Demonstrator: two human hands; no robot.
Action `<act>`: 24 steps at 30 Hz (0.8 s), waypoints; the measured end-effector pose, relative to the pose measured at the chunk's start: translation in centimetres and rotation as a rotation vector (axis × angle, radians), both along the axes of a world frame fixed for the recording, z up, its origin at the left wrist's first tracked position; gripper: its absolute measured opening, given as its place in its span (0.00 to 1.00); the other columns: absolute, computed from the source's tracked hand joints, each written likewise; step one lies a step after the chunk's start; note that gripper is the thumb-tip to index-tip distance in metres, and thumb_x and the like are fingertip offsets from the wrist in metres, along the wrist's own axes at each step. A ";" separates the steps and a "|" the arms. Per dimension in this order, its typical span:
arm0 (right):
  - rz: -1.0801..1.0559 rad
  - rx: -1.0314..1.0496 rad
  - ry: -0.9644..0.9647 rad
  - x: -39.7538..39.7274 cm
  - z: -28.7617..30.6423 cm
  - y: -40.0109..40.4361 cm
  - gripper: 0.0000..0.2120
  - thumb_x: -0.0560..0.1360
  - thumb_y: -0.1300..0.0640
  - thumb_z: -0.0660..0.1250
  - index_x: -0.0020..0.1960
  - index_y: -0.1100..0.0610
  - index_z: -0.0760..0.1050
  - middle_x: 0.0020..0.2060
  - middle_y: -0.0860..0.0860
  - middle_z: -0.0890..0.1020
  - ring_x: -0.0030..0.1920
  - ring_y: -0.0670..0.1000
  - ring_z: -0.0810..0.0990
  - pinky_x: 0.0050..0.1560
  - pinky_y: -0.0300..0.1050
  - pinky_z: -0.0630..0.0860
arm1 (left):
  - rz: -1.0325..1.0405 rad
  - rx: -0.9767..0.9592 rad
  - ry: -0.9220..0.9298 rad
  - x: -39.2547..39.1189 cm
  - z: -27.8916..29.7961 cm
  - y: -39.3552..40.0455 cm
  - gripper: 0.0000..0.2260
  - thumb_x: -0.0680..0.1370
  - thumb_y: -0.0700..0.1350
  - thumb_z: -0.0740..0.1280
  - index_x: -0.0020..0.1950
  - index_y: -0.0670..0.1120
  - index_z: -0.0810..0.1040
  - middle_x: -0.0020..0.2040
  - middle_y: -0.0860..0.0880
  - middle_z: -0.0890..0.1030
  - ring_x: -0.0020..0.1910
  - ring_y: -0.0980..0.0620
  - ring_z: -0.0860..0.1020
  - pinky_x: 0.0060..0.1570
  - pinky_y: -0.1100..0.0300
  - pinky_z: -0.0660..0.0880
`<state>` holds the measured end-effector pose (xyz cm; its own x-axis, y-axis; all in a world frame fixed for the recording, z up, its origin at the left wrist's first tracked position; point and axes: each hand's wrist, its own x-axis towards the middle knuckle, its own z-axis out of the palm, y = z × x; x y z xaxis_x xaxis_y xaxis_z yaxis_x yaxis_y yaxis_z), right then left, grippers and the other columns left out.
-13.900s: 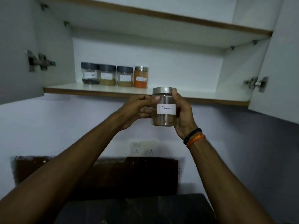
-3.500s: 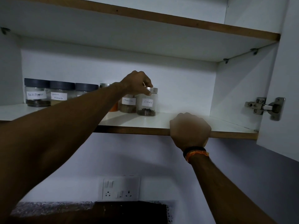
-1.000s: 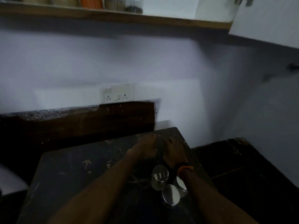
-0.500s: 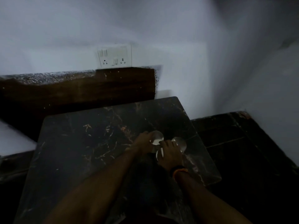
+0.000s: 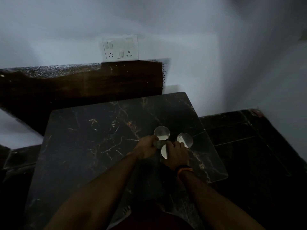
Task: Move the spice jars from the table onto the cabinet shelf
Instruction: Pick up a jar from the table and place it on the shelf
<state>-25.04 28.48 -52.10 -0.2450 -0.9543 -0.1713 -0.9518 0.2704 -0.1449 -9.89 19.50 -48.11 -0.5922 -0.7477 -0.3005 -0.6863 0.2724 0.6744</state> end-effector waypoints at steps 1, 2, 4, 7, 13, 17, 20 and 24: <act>0.002 -0.014 -0.008 0.0 0.2 -0.2 0.28 0.70 0.36 0.64 0.65 0.49 0.69 0.59 0.52 0.76 0.58 0.55 0.73 0.60 0.50 0.70 | 0.036 0.035 0.029 0.1 0.1 0.0 0.11 0.79 0.43 0.68 0.61 0.46 0.80 0.58 0.47 0.82 0.58 0.49 0.80 0.59 0.56 0.75; 0.014 -0.033 -0.023 0.0 0.6 -0.5 0.27 0.70 0.36 0.64 0.64 0.49 0.70 0.58 0.52 0.76 0.57 0.55 0.73 0.60 0.50 0.70 | 0.078 0.074 0.060 0.2 0.2 -0.1 0.11 0.79 0.44 0.68 0.61 0.46 0.81 0.57 0.48 0.83 0.57 0.50 0.80 0.60 0.55 0.76; 0.052 -0.040 -0.098 -0.2 1.8 -1.4 0.27 0.70 0.36 0.66 0.63 0.49 0.71 0.57 0.52 0.76 0.57 0.54 0.74 0.61 0.50 0.70 | 0.168 0.144 0.133 0.5 0.5 -0.4 0.09 0.79 0.42 0.68 0.59 0.45 0.82 0.54 0.47 0.84 0.53 0.51 0.81 0.58 0.52 0.78; 0.062 0.023 -0.318 -0.8 4.9 -3.3 0.30 0.67 0.43 0.74 0.66 0.47 0.71 0.60 0.51 0.75 0.60 0.54 0.75 0.62 0.51 0.72 | 0.307 0.257 0.267 1.0 1.4 -0.6 0.08 0.80 0.37 0.66 0.57 0.42 0.81 0.50 0.44 0.83 0.48 0.49 0.82 0.54 0.49 0.80; 0.141 -0.034 -0.754 -2.5 13.2 -6.3 0.36 0.63 0.48 0.81 0.68 0.43 0.71 0.62 0.41 0.75 0.60 0.45 0.74 0.59 0.45 0.73 | 0.558 0.439 0.627 2.5 4.2 -0.5 0.13 0.84 0.45 0.60 0.57 0.39 0.80 0.54 0.41 0.83 0.55 0.42 0.82 0.54 0.52 0.79; 0.225 -0.142 -0.924 -3.0 17.3 -7.6 0.36 0.65 0.55 0.81 0.69 0.44 0.71 0.63 0.42 0.77 0.61 0.44 0.76 0.55 0.39 0.75 | 0.638 0.747 0.895 2.7 5.5 -0.7 0.19 0.83 0.57 0.57 0.62 0.47 0.80 0.61 0.42 0.82 0.61 0.43 0.80 0.62 0.42 0.76; 0.266 -0.228 -1.083 -2.9 18.9 -8.6 0.34 0.66 0.57 0.80 0.69 0.46 0.73 0.63 0.42 0.79 0.62 0.42 0.78 0.56 0.38 0.79 | 0.638 1.041 1.146 2.6 6.6 -1.2 0.22 0.82 0.60 0.59 0.68 0.49 0.77 0.66 0.36 0.78 0.66 0.34 0.76 0.62 0.33 0.74; 0.235 -0.333 -1.286 -2.6 19.4 -9.3 0.29 0.69 0.56 0.77 0.69 0.47 0.73 0.66 0.45 0.78 0.67 0.45 0.76 0.62 0.44 0.78 | 0.606 1.062 1.346 2.4 8.1 -1.5 0.21 0.80 0.58 0.62 0.64 0.47 0.81 0.65 0.34 0.78 0.65 0.33 0.77 0.59 0.39 0.77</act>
